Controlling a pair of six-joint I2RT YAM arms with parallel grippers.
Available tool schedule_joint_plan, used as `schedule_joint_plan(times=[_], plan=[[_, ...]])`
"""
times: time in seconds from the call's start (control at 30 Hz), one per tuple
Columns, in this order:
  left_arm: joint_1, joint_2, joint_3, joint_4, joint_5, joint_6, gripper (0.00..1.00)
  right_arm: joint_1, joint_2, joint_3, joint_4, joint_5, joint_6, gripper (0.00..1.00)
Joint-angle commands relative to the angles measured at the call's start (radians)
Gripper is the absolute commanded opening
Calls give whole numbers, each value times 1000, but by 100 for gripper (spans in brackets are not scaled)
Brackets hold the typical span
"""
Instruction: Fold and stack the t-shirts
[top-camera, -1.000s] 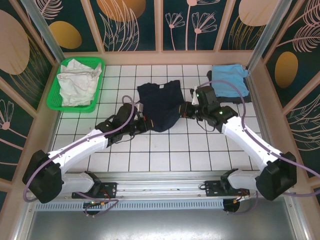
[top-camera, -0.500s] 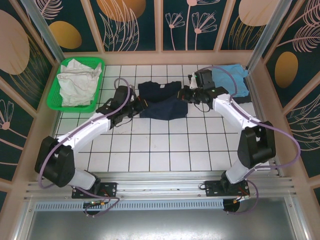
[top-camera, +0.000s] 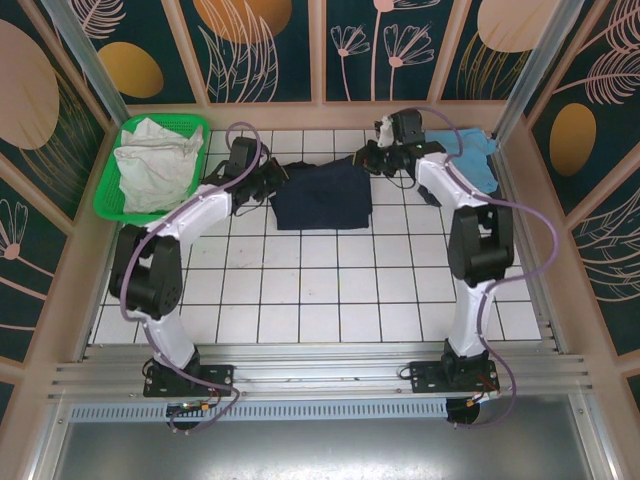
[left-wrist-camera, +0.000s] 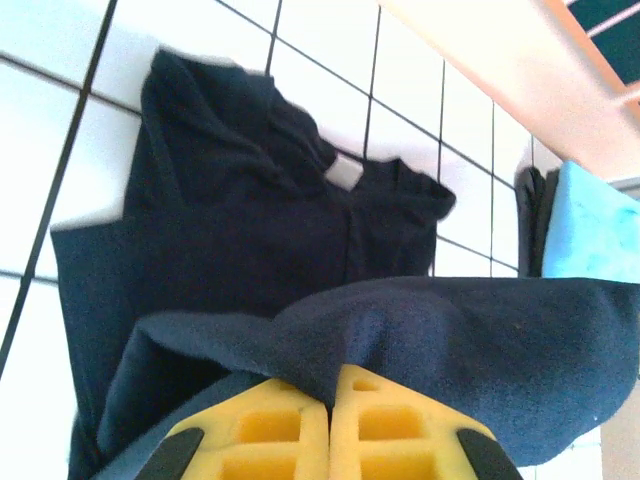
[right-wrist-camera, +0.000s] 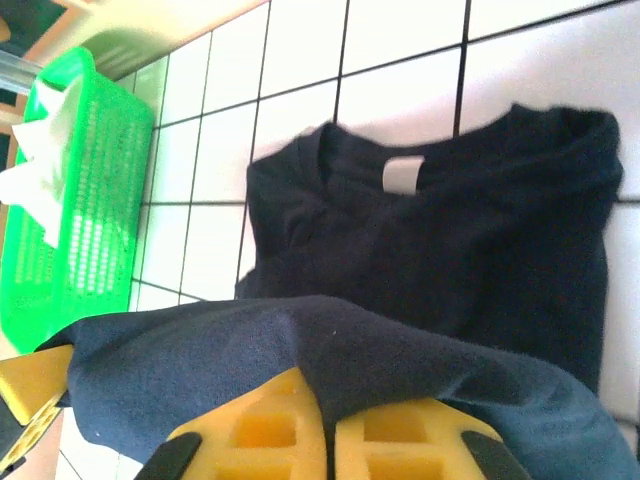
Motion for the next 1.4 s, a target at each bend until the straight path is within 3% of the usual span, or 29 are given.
schedule_joint_plan(times=[0.0, 0.03, 0.1, 0.13, 0.17, 0.2, 0.23, 0.33, 0.47, 0.57, 0.67, 0.83, 1.0, 1.17, 1.27, 1.37], plan=[[45, 134, 125, -29, 30, 38, 27, -33, 144, 135, -41, -42, -23, 14], [57, 180, 166, -35, 36, 39, 37, -45, 197, 197, -56, -56, -20, 18], [73, 256, 253, -70, 40, 53, 56, -62, 299, 329, -105, -90, -20, 37], [79, 286, 296, -95, 42, 65, 57, -70, 343, 404, -130, -108, -26, 49], [79, 301, 327, -112, 38, 78, 59, -76, 378, 473, -162, -108, -29, 66], [79, 307, 344, -122, 34, 88, 62, -79, 394, 520, -183, -105, -34, 96], [79, 302, 346, -114, 38, 98, 66, -81, 398, 555, -198, -97, -42, 99], [79, 279, 315, -68, 74, 148, 73, -67, 332, 526, -188, -43, -72, 99], [77, 319, 340, -77, 137, 231, 54, 11, 196, 289, -71, 43, -128, 99], [77, 394, 388, -89, 174, 254, 54, 79, 181, 194, -39, 160, -160, 99], [76, 501, 501, -168, 138, 277, 53, 121, 243, 220, -75, 261, -180, 98], [89, 623, 621, -207, 111, 272, 51, 109, 343, 282, -138, 321, -183, 74], [94, 690, 688, -211, 149, 262, 51, 118, 323, 196, -174, 395, -194, 68], [93, 694, 708, -195, 169, 274, 53, 171, 165, -136, -84, 403, -161, 62], [91, 726, 775, -162, 265, 264, 53, 259, 40, -354, -31, 339, -82, 61], [94, 733, 826, -171, 346, 259, 52, 351, -93, -467, -61, 403, 2, 66]])
